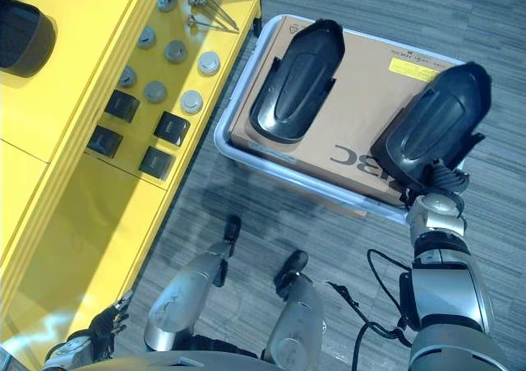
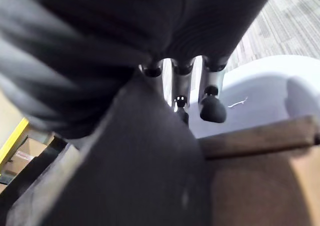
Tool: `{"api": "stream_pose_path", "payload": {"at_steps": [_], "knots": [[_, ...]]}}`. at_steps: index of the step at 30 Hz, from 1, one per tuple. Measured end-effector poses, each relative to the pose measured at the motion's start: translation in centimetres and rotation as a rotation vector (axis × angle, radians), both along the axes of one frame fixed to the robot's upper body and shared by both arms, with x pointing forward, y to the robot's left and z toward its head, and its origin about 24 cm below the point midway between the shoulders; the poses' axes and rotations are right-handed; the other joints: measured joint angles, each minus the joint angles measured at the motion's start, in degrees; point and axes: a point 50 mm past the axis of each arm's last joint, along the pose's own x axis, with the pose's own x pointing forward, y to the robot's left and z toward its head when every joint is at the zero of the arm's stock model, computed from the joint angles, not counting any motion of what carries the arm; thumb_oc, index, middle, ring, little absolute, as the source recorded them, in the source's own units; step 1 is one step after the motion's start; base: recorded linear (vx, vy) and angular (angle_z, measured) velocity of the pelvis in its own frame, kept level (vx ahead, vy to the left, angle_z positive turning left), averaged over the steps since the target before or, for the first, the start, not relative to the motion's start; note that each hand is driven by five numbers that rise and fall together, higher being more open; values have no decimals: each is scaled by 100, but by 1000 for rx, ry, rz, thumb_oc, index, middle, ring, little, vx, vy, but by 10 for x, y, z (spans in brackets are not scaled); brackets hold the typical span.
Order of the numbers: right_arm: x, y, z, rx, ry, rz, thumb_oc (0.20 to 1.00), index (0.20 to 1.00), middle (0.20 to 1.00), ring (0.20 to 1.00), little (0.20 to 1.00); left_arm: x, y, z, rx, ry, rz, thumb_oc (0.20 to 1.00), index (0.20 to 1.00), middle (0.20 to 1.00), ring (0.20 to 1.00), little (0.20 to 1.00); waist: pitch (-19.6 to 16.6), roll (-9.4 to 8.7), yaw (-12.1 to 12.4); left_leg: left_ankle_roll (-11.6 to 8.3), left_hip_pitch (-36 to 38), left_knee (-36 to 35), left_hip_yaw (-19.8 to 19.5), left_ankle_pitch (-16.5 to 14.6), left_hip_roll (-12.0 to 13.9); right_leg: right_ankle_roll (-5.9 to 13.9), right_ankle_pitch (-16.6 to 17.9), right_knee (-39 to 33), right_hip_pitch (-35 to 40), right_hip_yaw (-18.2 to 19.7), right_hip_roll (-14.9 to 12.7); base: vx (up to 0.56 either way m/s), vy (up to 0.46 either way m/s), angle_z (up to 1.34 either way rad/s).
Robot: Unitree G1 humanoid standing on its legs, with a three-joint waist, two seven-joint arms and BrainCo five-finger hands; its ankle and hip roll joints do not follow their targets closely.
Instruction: Move parts from the plastic box to the shelf.
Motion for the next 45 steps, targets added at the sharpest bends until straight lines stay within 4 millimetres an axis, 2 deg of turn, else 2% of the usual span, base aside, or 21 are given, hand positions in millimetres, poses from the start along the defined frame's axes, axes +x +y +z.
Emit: {"api": "stream_pose_path", "payload": {"at_steps": [4,7,9,11,12,15,17,18,20,23,28,29,30,31,33,37,42,45], "knots": [[-6,7,-18,57,-16,-26,200,200,200,200,200,0,1,0,5,-8,1,1000,1000,1000,1000,1000,-157,-52,0,1,185,-50,-7,-12,25,5,31,-154,237,-29,58,1,-5,-1],[-5,17,-22,52,-42,16,200,200,200,200,200,-1,1,0,7,-9,1,1000,1000,1000,1000,1000,-257,-76,-21,-3,334,-58,18,-52,95,-14,161,-421,476,-41,176,-17,-4,-9],[-2,25,-20,41,-77,46,200,200,200,200,200,-3,2,0,10,-11,2,1000,1000,1000,1000,1000,-440,-127,-70,-47,441,-145,18,-94,126,42,218,-619,628,-59,249,49,-29,-5],[-2,27,-18,39,-93,51,200,200,200,200,200,-1,1,1,11,-22,0,1000,1000,1000,1000,1000,-477,-144,-109,-45,505,-176,34,-99,140,33,227,-692,697,-54,269,62,-29,-11],[4,40,-9,32,-164,110,200,200,200,200,200,1,2,4,13,-53,-2,1000,1000,1000,1000,1000,-638,-259,-167,-43,703,-269,139,-110,175,21,295,-900,892,5,344,76,-32,-23],[2,51,1,-3,-232,164,200,200,200,200,200,12,-1,9,1,-115,-15,1000,1000,1000,1000,1000,-779,-387,-258,-24,973,-425,171,-145,206,65,425,-1225,1204,23,437,54,-36,-15],[0,58,0,-3,-255,190,200,200,200,200,200,22,-3,15,-5,-170,-33,1000,1000,1000,1000,1000,-1042,-549,-307,-28,1022,-483,244,-174,233,84,488,-1394,1260,62,480,34,-36,-15],[-1,61,1,-7,-263,199,200,200,200,200,200,28,-5,18,-14,-194,-43,1000,1000,1000,1000,1000,-1060,-586,-341,-59,1091,-492,285,-165,248,87,529,-1462,1340,76,502,109,-15,-24],[-9,86,-11,18,-255,279,200,200,200,200,200,53,-19,37,-61,-317,-93,1000,1000,1000,1000,1000,-1271,-733,-484,-59,1501,-657,463,-218,278,85,692,-1833,1749,198,601,152,0,-34],[-18,101,-24,-2,-196,379,200,200,200,200,200,92,-37,78,-126,-510,-165,1000,1000,1000,1000,1000,-1518,-733,-638,-45,1734,-773,626,-256,291,106,796,-2080,1947,344,658,52,18,-31],[-14,122,-39,-10,-102,519,200,200,200,200,200,152,-56,126,-186,-666,-250,1000,1000,1000,1000,1000,-1805,-575,-1031,-12,1968,-844,797,-270,306,148,976,-2469,2201,512,740,21,11,-24],[-12,128,-42,-9,-83,549,200,200,200,200,200,161,-63,133,-210,-675,-265,1000,1000,1000,1000,1000,-1830,-541,-1042,-9,1989,-862,802,-267,307,152,1000,-2512,2251,521,758,11,8,-15],[-9,138,-48,-10,-45,608,200,200,200,200,200,180,-80,150,-273,-718,-282,1000,1000,1000,1000,1000,-1926,-510,-1147,-16,2019,-853,855,-270,323,152,1036,-2587,2271,599,782,10,9,-18],[-6,145,-52,-19,-18,644,200,200,200,200,200,186,-90,157,-299,-726,-312,1000,1000,1000,1000,1000,-1982,-493,-1157,-16,2025,-866,895,-270,335,149,1065,-2619,2268,615,796,-1,11,-25],[-1,157,-55,-30,12,721,200,200,200,200,200,197,-117,171,-382,-745,-356,1000,1000,1000,1000,1000,-2024,-442,-1219,-22,2071,-906,942,-261,339,146,1110,-2691,2297,642,807,1,10,-14],[7,174,-58,-35,49,807,200,200,200,200,200,201,-145,178,-457,-688,-422,1000,1000,1000,1000,1000,-2030,-437,-1291,-25,2120,-955,946,-241,352,145,1111,-2705,2327,654,829,0,0,0],[20,191,-51,-25,32,857,200,200,200,200,200,200,-164,180,-469,-631,-491,1000,1000,1000,1000,1000,-2033,-439,-1315,-24,2125,-960,978,-240,352,144,1112,-2706,2314,686,832,5,-1,-1],[27,200,-53,-18,47,878,200,200,200,200,200,202,-177,192,-452,-640,-561,1000,1000,1000,1000,1000,-2044,-447,-1298,-23,2188,-1014,1027,-240,349,139,1119,-2711,2334,754,839,15,-6,-6]]}}
